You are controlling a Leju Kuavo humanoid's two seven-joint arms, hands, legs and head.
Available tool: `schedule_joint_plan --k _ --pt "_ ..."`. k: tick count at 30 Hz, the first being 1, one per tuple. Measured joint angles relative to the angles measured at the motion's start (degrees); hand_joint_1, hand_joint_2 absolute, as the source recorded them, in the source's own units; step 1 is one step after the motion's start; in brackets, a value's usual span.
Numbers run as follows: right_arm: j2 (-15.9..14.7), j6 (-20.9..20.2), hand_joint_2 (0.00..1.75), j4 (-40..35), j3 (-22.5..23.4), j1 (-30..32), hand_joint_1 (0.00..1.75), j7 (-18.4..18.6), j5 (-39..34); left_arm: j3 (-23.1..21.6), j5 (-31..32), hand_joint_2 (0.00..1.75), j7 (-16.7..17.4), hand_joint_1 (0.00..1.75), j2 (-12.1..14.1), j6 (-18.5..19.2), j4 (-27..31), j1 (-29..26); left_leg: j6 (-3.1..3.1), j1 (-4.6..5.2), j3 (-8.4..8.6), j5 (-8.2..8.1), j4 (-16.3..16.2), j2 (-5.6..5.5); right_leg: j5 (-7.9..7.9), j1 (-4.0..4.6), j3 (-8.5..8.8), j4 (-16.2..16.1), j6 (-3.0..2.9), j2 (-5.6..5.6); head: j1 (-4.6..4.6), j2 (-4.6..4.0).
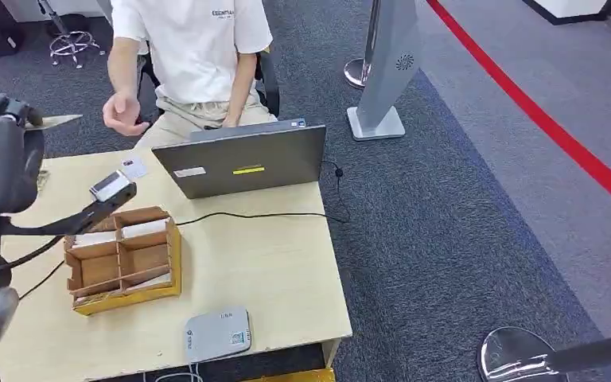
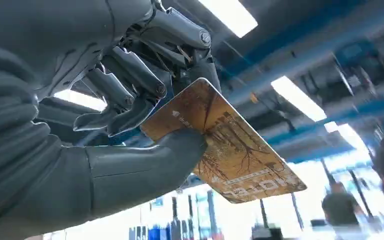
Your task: Pass the card to the sensor for recognition and then transmit it.
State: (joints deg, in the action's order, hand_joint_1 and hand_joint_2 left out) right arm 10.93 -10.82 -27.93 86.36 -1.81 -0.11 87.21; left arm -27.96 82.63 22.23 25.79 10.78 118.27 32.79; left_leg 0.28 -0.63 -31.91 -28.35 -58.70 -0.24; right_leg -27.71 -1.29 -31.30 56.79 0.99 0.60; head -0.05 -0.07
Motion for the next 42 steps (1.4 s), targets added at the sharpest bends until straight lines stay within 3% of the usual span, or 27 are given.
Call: schedule_joint_plan --k 5,8,22,32,33,42 --pt "-1.3 3.5 1.75 3.3 -1.6 -0.2 0.00 -0.8 2.5 2.3 6.8 1.75 -3.8 1.75 0.1 -18.7 -7.0 2.5 0.00 0.00 0.02 0.00 0.0 0.02 0.00 0.00 0.02 0.0 0.00 0.01 0.00 0.00" --pt "-2.3 4.4 1.75 5.6 -2.4 -0.3 0.00 -1.1 2.6 3.6 6.9 1.75 -3.8 1.75 0.9 -22.4 -11.7 3.2 -0.01 0.00 0.04 0.02 0.0 0.01 0.01 0.00 0.03 0.0 0.00 0.00 -0.06 0.00" --pt "-3.6 5.4 1.75 9.3 -3.3 -0.7 0.00 -1.0 2.6 4.9 6.9 1.75 -3.5 1.75 1.2 -22.8 -18.2 3.1 -0.01 0.00 -0.01 0.02 0.0 0.00 0.00 0.00 0.01 0.0 0.00 0.01 -0.04 0.00" --pt "-3.7 6.0 1.75 10.1 -3.4 -0.8 0.00 -0.7 2.6 6.8 6.9 1.75 -5.3 1.75 -0.3 -21.6 -19.9 1.3 -0.01 0.00 -0.20 -0.02 0.0 0.03 0.00 0.00 -0.17 0.0 0.00 0.08 -0.02 0.00" --pt "-3.7 6.0 1.75 10.1 -3.4 -0.8 0.00 -0.7 2.6 7.3 6.9 1.75 -5.5 0.00 -0.6 -21.4 -20.0 1.2 -0.02 0.00 -0.23 -0.03 0.0 0.03 0.00 0.00 -0.19 0.0 0.00 0.08 -0.04 0.00" --pt "-4.0 6.0 1.75 10.3 -3.5 -0.9 0.00 -0.7 2.6 9.8 6.8 1.75 -6.0 0.00 -2.2 -21.4 -20.1 0.7 0.04 0.01 -0.27 -0.06 0.0 0.02 -0.01 -0.01 -0.22 0.0 0.01 0.05 -0.02 0.00"
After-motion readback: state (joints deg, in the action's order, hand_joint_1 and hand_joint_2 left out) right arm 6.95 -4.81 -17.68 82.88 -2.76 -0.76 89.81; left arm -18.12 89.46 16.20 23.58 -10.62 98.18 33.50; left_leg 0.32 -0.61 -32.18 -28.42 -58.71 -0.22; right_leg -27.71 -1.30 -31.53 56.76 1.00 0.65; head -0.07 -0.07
